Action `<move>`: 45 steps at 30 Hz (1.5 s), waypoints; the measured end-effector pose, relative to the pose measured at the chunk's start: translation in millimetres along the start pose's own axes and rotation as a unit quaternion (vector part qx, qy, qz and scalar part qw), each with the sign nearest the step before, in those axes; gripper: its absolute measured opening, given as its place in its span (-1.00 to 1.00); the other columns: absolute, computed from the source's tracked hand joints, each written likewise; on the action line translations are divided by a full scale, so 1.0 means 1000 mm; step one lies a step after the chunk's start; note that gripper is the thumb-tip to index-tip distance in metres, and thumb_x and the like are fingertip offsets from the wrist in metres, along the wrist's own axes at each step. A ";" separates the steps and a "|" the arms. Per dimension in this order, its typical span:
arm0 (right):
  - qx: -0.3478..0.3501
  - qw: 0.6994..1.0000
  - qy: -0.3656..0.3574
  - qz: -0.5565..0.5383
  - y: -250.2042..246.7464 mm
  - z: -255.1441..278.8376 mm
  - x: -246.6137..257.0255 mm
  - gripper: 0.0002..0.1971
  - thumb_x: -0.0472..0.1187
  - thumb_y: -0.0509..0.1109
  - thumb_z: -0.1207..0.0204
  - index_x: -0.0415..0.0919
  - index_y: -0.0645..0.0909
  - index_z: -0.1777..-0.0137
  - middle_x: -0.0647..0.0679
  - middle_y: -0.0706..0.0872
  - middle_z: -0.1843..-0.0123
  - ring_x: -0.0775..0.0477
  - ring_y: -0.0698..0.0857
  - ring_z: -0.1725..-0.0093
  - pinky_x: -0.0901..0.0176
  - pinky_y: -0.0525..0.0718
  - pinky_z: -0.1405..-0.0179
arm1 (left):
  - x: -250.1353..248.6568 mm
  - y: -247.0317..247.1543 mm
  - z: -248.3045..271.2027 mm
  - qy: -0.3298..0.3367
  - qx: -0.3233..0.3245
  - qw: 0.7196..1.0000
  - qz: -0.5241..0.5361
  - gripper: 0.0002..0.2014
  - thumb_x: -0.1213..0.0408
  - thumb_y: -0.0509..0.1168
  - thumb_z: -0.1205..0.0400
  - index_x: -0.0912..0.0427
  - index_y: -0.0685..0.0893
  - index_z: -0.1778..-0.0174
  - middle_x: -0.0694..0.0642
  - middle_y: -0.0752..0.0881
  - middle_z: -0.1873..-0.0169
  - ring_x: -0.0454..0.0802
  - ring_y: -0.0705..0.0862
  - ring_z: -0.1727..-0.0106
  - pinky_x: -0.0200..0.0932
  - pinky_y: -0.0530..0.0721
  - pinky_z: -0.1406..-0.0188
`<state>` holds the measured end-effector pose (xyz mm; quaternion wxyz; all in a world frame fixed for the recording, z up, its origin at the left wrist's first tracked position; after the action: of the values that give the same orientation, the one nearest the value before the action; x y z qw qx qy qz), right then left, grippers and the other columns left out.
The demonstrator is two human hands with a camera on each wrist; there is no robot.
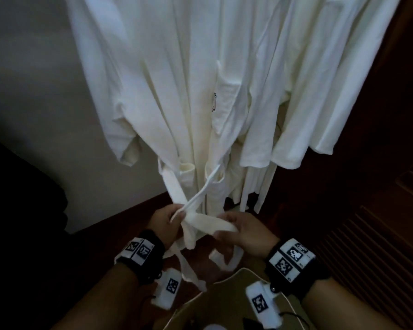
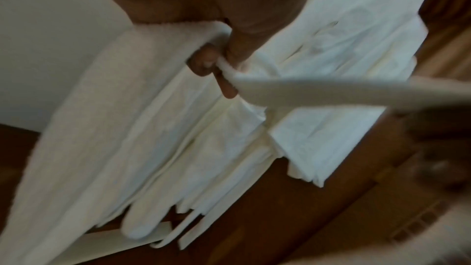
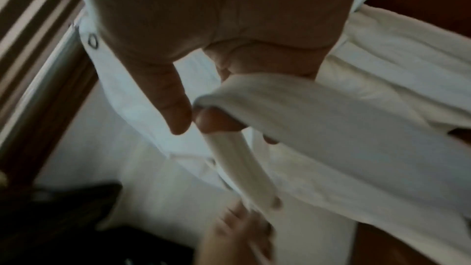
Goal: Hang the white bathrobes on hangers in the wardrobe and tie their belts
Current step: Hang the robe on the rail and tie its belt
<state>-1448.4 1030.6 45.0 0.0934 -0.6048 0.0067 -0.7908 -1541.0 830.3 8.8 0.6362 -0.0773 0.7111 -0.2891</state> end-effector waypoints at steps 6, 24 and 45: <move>-0.020 0.957 -0.120 -0.265 -0.021 -0.019 0.092 -0.65 -0.38 0.62 -0.24 -0.24 0.64 -0.02 -0.13 0.71 0.26 -0.02 0.64 0.44 0.16 0.68 0.44 | 0.046 -0.040 -0.028 -0.033 0.016 0.997 -0.065 -0.69 0.36 0.27 -0.63 -0.21 0.70 0.23 -0.10 0.77 0.26 -0.17 0.71 0.19 -0.27 0.53 0.19; -0.182 0.913 -0.339 0.133 0.053 -0.146 0.203 -0.65 -0.35 0.51 -0.40 0.05 0.61 -0.09 0.02 0.78 -0.02 0.07 0.76 0.00 -0.02 0.73 -0.04 | 0.071 -0.100 -0.020 -0.006 0.033 0.999 -0.039 -0.57 0.52 0.27 -0.60 -0.22 0.67 0.28 -0.50 0.71 0.36 -0.51 0.67 0.24 -0.54 0.51 0.24; 0.045 0.873 0.021 0.485 0.066 -0.116 -0.002 -0.70 0.13 0.33 -0.58 -0.01 0.69 -0.16 0.04 0.77 0.00 0.04 0.72 -0.01 0.11 0.64 -0.06 | 0.039 -0.097 -0.040 0.025 0.081 0.995 0.049 -0.85 0.09 0.29 -0.50 -0.26 0.74 0.15 -0.17 0.80 0.15 -0.18 0.73 0.03 -0.15 0.64 -0.09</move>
<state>-1550.0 953.9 4.1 0.4926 -0.5040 0.2656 -0.6578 -1611.4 744.1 25.4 0.6356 0.0169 0.7042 -0.3160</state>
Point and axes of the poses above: each hand's wrist, its own z-axis away from the middle knuckle, its own y-axis out of the palm, x = y × z, the point moved 5 cm from there along -z, towards the middle knuckle
